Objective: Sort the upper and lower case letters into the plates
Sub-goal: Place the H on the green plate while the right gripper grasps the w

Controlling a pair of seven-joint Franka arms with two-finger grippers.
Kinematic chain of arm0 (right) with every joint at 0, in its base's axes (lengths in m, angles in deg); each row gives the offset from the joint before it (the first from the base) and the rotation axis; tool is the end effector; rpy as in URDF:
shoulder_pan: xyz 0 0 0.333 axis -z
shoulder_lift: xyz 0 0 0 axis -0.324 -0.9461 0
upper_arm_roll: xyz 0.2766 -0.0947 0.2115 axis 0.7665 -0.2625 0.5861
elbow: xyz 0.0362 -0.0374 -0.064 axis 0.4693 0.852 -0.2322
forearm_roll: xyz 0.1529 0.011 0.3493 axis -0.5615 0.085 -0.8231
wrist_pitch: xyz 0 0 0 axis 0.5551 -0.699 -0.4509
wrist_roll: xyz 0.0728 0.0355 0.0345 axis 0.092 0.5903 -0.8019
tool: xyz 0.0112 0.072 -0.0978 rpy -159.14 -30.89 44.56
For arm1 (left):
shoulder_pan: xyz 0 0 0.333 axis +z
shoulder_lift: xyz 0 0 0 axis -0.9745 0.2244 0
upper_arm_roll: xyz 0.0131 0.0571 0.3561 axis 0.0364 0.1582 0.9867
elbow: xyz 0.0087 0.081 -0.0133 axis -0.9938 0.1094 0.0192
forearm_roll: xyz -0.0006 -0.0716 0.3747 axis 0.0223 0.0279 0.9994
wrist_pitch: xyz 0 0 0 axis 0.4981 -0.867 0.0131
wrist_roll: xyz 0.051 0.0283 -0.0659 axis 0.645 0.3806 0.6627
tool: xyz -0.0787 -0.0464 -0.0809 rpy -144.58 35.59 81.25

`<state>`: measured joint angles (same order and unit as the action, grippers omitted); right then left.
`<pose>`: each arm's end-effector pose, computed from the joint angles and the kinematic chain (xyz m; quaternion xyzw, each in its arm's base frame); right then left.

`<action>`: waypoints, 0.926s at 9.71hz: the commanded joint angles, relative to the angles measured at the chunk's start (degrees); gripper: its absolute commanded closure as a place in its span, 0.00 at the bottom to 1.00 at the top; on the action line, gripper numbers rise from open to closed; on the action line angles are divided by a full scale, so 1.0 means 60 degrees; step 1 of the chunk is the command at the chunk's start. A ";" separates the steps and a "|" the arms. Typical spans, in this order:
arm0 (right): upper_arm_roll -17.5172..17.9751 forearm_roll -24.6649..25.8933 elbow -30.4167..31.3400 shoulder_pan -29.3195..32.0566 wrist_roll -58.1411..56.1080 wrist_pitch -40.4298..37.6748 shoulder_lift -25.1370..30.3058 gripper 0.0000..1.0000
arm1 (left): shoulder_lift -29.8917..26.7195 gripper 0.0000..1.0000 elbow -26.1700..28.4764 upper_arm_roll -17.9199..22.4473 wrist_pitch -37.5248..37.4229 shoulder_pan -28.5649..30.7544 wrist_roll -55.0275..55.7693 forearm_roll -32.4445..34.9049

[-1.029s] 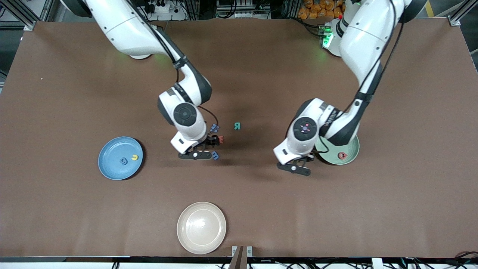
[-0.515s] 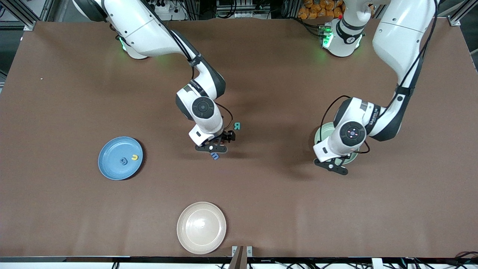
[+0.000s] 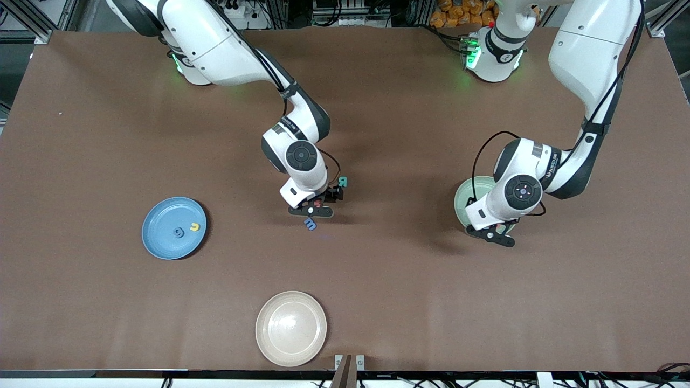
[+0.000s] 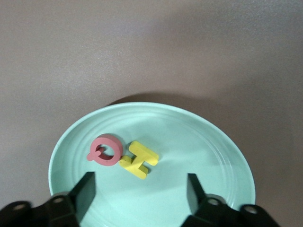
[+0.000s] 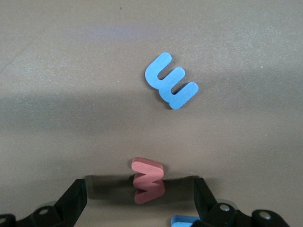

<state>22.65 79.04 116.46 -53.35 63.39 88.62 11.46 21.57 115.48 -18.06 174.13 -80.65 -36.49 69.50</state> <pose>0.5400 0.4466 0.1978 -0.9990 0.0394 0.0191 0.0118 0.6115 -0.1423 0.2429 -0.9781 0.1816 0.0803 0.0622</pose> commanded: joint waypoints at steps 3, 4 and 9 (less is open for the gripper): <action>-0.0062 -0.0114 0.0073 -0.0075 0.0166 0.0093 0.0034 1.00 | -0.0099 0.00 -0.0248 -0.0126 0.0114 -0.0449 0.0584 -0.0758; -0.0062 -0.0114 0.0073 -0.0075 0.0152 0.0093 0.0034 1.00 | 0.0003 0.00 -0.0366 -0.0126 0.0114 -0.0510 0.0993 -0.0759; -0.0149 -0.0012 0.0059 0.0275 -0.0111 -0.0038 0.0399 1.00 | 0.0135 0.00 -0.0673 -0.0126 0.0114 -0.0569 0.1188 -0.0774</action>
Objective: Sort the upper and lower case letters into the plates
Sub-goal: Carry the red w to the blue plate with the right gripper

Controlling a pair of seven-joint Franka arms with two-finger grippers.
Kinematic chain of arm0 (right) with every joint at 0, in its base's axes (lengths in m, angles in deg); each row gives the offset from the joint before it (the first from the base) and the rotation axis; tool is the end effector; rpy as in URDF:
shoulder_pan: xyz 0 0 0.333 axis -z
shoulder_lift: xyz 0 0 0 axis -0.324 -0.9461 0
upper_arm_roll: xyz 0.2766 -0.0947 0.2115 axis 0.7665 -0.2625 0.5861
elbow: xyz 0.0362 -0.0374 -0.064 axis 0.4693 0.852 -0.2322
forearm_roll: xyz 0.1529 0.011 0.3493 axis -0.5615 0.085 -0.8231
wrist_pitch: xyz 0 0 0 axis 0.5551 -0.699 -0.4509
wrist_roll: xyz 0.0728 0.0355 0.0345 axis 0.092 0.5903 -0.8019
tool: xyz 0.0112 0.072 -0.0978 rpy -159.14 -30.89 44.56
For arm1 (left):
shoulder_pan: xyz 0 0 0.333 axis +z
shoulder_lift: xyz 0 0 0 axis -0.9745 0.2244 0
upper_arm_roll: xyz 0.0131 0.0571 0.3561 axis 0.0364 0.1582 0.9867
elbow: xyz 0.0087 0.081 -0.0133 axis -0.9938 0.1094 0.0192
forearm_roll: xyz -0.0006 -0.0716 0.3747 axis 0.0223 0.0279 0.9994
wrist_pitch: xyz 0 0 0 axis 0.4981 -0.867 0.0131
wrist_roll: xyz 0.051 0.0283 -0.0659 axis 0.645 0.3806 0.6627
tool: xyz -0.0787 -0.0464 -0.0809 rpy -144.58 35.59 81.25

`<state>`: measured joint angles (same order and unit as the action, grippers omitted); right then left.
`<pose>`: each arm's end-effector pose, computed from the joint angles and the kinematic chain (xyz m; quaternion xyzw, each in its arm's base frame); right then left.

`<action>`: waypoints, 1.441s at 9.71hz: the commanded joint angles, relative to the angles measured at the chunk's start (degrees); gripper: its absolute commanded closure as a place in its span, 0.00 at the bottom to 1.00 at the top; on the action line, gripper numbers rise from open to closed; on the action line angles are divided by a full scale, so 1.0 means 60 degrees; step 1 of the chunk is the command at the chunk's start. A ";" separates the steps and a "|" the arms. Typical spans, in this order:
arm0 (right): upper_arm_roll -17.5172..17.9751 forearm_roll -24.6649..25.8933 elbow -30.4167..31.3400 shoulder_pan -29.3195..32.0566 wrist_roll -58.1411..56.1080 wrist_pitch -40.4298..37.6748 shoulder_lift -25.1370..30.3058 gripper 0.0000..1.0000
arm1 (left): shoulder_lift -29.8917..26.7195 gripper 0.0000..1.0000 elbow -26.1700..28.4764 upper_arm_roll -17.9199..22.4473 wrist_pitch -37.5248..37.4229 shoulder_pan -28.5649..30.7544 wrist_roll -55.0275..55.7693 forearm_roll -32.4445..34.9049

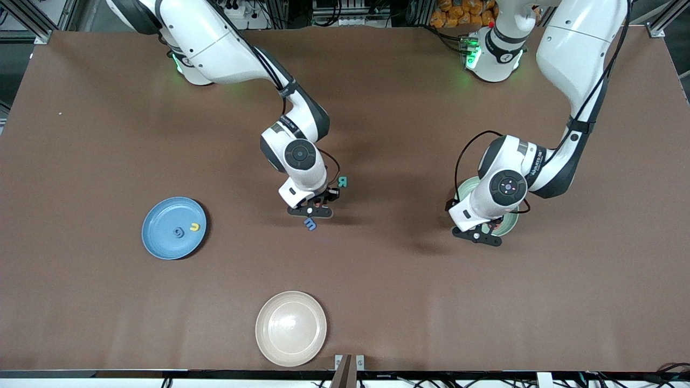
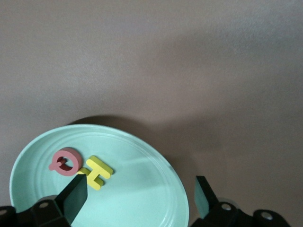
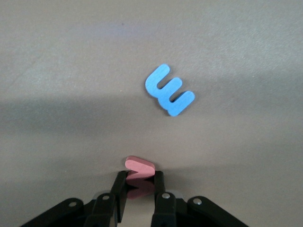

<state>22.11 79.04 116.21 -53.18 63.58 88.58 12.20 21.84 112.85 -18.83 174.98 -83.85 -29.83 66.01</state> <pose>0.5475 0.4422 0.2081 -0.9988 0.0460 0.0106 0.0144 0.6166 -0.1899 0.2590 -0.9886 0.1350 0.0538 0.0384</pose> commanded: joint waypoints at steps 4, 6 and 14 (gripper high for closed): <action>-0.0045 -0.0012 0.0100 0.1973 -0.2305 -0.1316 0.1256 1.00 | 0.0297 0.00 -0.0895 -0.0014 -0.0042 -0.1279 0.2182 -0.0397; -0.0059 -0.0012 0.0579 0.2692 -0.3581 -0.1789 0.1739 1.00 | 0.0632 0.00 -0.1127 -0.0028 -0.0013 -0.1716 0.2318 -0.0396; -0.0059 0.0017 0.1726 0.5828 -0.8784 -0.2404 0.2665 1.00 | 0.1922 0.00 -0.2843 -0.0028 0.0134 -0.4983 0.6414 -0.0820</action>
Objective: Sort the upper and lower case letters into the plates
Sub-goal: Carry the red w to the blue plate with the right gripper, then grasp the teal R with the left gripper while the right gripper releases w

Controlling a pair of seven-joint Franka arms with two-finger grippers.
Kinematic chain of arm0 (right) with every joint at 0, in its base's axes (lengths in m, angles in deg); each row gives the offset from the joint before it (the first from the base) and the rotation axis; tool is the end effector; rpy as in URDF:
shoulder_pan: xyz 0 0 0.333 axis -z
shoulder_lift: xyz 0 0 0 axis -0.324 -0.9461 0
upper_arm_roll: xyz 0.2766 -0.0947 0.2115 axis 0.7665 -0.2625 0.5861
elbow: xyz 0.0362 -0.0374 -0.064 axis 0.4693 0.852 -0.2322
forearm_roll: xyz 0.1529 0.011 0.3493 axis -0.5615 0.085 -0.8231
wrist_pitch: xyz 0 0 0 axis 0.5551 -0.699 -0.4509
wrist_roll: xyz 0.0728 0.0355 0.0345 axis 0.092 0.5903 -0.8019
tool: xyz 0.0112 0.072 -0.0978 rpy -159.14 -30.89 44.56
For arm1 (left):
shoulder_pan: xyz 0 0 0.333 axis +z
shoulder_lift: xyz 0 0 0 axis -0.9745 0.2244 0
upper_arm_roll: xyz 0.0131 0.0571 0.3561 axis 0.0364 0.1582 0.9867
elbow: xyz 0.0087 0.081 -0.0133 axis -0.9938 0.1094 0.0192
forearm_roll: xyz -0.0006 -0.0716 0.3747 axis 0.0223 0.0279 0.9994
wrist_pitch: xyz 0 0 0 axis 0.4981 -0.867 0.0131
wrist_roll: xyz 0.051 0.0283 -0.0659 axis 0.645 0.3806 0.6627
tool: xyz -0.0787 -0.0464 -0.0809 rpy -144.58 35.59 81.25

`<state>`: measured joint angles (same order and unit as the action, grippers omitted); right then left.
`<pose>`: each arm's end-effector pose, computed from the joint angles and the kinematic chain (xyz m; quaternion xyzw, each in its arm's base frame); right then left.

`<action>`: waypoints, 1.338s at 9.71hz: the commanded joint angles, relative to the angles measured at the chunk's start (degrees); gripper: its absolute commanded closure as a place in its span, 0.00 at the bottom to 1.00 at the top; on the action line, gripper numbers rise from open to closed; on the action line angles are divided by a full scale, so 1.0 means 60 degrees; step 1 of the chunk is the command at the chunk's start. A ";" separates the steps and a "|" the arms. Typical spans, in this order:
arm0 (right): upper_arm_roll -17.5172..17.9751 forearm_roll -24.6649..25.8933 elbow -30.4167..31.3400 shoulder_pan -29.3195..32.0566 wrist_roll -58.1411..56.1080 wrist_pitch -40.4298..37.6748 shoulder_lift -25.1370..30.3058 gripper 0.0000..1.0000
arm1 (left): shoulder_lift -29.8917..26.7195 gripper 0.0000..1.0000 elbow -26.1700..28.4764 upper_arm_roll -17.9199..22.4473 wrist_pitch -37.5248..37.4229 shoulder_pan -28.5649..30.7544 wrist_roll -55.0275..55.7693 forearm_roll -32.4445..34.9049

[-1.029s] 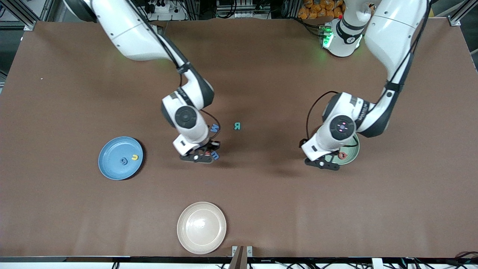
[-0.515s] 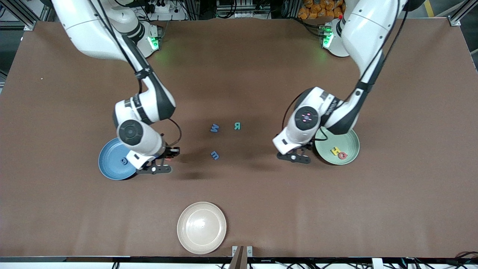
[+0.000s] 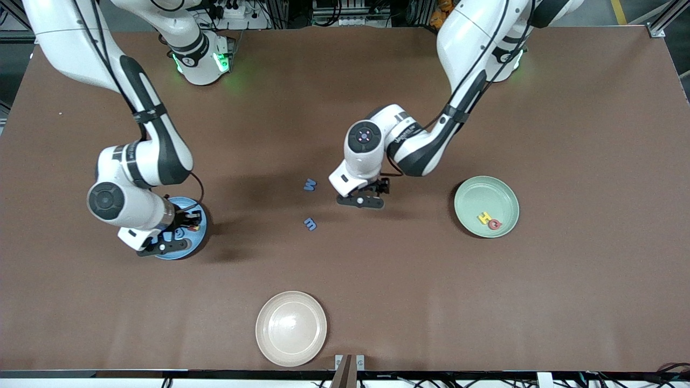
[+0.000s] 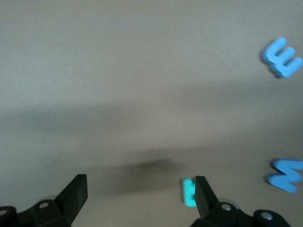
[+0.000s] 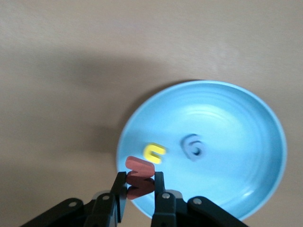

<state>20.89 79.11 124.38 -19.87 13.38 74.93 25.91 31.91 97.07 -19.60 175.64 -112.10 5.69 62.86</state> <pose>0.6437 0.0521 0.2927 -0.9928 -0.0972 0.0698 0.0008 0.5084 -0.5122 0.2539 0.9990 -0.0424 -0.0127 0.0055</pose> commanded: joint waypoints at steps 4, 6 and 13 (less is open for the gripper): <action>0.0144 0.0006 0.0335 0.0776 -0.1387 -0.0261 0.0293 0.23 | 0.0638 0.00 -0.0229 0.0115 0.0229 -0.0717 0.2696 -0.0282; 0.0144 0.0006 0.0305 0.0805 -0.1328 -0.0261 0.0249 0.00 | 0.0872 0.00 -0.0272 0.0116 0.0913 -0.0731 0.2741 -0.0282; 0.0174 -0.0024 0.0173 0.0645 -0.1270 -0.0232 0.0205 0.00 | 0.1079 0.29 -0.0258 0.0145 0.0976 -0.0790 0.2727 -0.0267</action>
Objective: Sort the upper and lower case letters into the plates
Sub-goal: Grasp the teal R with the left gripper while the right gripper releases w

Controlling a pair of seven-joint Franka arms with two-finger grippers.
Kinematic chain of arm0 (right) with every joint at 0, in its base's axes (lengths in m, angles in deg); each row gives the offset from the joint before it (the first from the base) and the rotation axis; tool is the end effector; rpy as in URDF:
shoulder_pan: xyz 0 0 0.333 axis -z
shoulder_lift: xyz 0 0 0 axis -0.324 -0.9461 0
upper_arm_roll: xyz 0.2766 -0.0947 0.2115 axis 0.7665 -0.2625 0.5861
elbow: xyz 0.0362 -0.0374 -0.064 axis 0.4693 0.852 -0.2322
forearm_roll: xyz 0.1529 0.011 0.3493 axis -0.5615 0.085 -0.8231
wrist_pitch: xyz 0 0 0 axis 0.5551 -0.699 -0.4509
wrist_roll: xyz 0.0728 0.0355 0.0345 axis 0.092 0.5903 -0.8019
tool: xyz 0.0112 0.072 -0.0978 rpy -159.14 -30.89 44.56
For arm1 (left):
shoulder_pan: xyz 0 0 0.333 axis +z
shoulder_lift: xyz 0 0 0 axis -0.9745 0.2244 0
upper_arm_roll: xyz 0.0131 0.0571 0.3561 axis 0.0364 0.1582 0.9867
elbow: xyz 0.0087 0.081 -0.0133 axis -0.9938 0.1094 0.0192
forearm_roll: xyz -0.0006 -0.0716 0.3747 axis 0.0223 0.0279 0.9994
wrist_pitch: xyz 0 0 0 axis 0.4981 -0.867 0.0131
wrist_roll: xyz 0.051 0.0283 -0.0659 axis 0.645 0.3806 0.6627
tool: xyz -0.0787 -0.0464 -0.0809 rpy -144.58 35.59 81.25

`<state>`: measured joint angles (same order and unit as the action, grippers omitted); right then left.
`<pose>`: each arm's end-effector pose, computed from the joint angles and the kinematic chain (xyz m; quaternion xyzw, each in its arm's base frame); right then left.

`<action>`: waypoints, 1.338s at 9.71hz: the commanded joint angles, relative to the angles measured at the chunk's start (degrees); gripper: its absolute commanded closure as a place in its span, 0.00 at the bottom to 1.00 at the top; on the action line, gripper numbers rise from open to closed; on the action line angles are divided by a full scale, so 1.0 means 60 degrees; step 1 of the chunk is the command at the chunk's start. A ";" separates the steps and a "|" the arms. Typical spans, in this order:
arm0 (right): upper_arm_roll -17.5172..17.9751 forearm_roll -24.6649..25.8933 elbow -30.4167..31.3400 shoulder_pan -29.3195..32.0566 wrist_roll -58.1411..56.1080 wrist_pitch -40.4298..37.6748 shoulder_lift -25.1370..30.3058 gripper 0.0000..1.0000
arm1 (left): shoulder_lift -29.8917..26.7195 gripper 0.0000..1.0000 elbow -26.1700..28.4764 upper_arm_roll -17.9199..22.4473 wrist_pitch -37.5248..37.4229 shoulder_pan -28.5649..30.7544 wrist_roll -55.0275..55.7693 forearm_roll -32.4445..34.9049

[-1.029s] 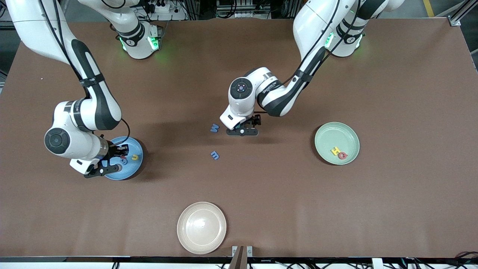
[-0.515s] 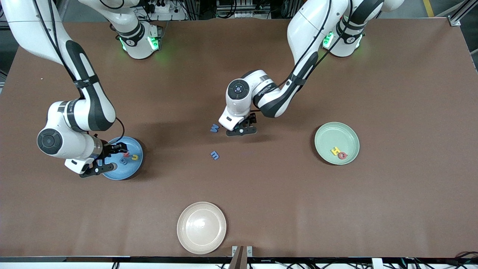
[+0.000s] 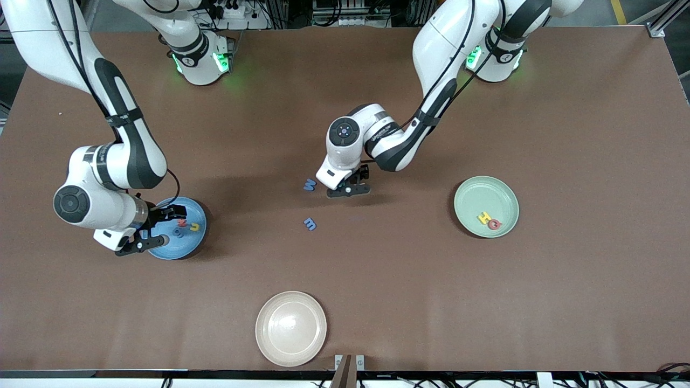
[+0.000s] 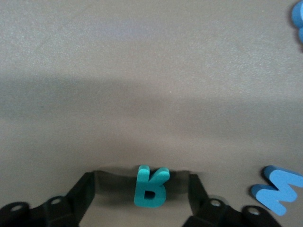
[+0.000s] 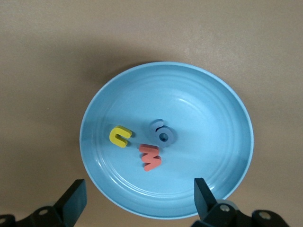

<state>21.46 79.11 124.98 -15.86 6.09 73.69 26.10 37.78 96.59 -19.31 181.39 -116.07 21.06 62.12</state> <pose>0.6396 0.0128 0.2893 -0.9879 -0.1302 0.0833 0.0108 0.4745 -0.5487 0.1926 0.9974 0.0658 -0.0245 0.0155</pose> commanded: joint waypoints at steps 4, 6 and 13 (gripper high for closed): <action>0.0093 -0.0038 0.0045 -0.0083 -0.0040 -0.0026 0.0172 0.00 | 0.0116 0.36 -0.0177 0.0096 0.0017 -0.0144 0.0194 -0.0203; 0.0093 -0.0053 0.0001 -0.0331 -0.0040 0.0062 0.0099 0.00 | 0.0131 0.49 -0.0163 0.0096 0.0017 -0.0188 0.0325 -0.0203; 0.0137 -0.0126 -0.0745 -0.0989 -0.0114 0.0135 -0.0472 0.00 | 0.0116 0.60 -0.0177 0.0096 0.0002 -0.0173 0.0311 -0.0203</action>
<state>22.09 79.07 122.57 -20.36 6.01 74.46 24.42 37.55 96.16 -19.24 180.83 -116.22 21.98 62.12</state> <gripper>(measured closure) 0.000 0.577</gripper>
